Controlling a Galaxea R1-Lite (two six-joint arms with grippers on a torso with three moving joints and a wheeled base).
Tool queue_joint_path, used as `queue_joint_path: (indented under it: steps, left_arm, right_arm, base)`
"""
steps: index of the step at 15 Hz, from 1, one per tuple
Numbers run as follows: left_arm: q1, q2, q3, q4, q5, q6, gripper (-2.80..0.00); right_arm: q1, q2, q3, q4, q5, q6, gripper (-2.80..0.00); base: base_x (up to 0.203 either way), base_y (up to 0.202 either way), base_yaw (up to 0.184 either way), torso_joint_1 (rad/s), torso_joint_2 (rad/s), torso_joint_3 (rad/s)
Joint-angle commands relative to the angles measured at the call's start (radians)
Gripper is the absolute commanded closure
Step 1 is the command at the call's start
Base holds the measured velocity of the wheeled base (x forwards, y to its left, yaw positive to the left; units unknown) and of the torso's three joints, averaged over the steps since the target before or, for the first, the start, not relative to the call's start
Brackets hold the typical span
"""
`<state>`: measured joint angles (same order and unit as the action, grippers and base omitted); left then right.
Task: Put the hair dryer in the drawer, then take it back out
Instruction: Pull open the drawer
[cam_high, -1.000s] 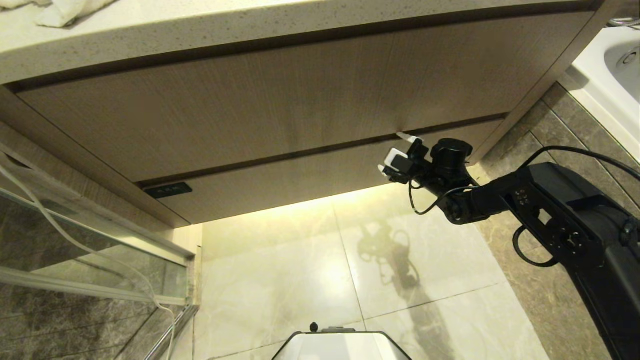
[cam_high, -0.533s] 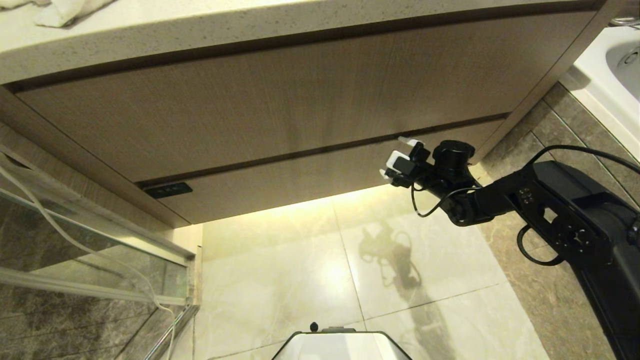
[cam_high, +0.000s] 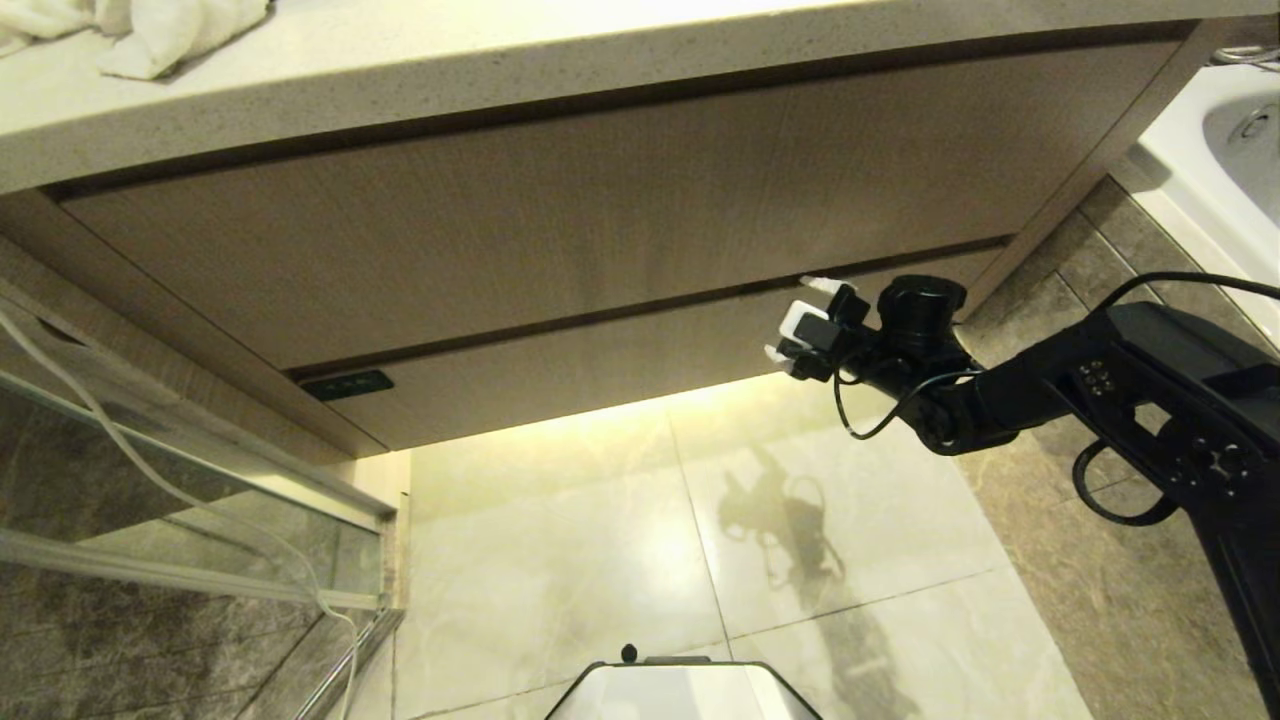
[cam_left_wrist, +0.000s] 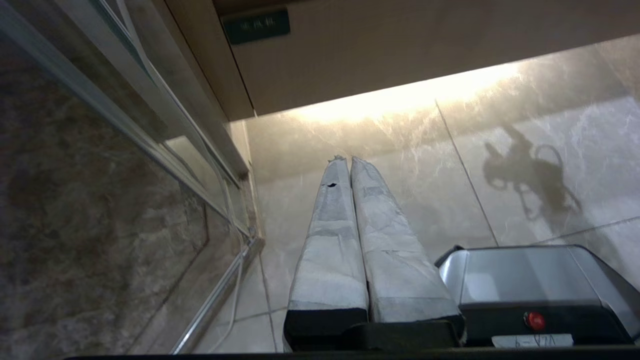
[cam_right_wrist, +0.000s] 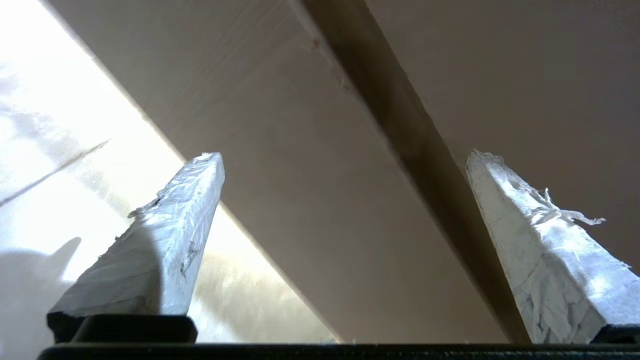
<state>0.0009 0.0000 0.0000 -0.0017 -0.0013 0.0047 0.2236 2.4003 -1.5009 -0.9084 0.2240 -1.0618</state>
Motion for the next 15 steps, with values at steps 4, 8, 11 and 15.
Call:
queue_joint_path:
  steps: [4, 8, 11, 15]
  left_arm:
    - [-0.001, 0.0, 0.0, 0.002, 0.0, 0.0, 0.0]
    - [-0.001, 0.0, 0.0, 0.002, 0.001, 0.0, 0.0]
    - [-0.001, 0.0, 0.0, 0.002, 0.0, 0.0, 0.0]
    - [-0.001, 0.0, 0.0, 0.002, 0.0, 0.0, 0.0]
  right_arm:
    - [0.005, -0.039, 0.039, 0.023, 0.003, -0.01, -2.8]
    - [0.005, -0.047, 0.053, 0.028, 0.003, -0.012, -2.8]
    - [0.005, -0.047, 0.057, 0.028, 0.006, -0.01, -2.8]
    - [0.006, -0.044, 0.059, 0.029, 0.006, -0.012, -2.8]
  base:
    - [-0.003, 0.011, -0.117, 0.093, -0.15, -0.053]
    - [-0.002, 0.005, -0.044, 0.012, -0.01, -0.003]
    - [0.0, 0.0, 0.0, 0.0, 0.0, 0.0]
    - [-0.003, -0.004, 0.045, 0.002, 0.0, 0.002]
